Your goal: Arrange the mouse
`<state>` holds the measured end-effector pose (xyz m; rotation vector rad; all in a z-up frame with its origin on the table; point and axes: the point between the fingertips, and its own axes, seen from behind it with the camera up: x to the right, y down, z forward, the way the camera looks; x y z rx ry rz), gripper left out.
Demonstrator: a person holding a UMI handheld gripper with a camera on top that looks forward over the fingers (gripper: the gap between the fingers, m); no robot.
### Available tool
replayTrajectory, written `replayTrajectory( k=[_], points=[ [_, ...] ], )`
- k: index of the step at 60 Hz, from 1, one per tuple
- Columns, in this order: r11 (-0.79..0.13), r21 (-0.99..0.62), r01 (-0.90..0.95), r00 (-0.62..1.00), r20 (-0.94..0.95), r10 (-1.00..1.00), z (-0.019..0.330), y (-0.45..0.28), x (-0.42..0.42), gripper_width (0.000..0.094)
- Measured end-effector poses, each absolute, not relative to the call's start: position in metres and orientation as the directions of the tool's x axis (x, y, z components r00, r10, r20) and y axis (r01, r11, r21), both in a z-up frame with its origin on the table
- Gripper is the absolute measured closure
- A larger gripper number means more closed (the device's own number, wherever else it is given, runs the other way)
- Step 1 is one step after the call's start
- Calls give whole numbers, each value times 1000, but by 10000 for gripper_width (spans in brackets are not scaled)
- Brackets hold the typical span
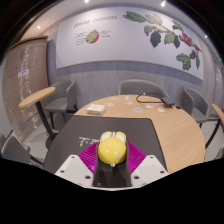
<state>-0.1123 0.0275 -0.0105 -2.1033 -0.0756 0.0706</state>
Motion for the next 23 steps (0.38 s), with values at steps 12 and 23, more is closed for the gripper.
replayTrajectory(
  k=[12, 23],
  points=[
    [-581, -809, 90, 977, -43, 211, -11, 8, -124, 254],
    [-539, -837, 99, 963, -56, 263, 19, -30, -92, 69]
  ],
)
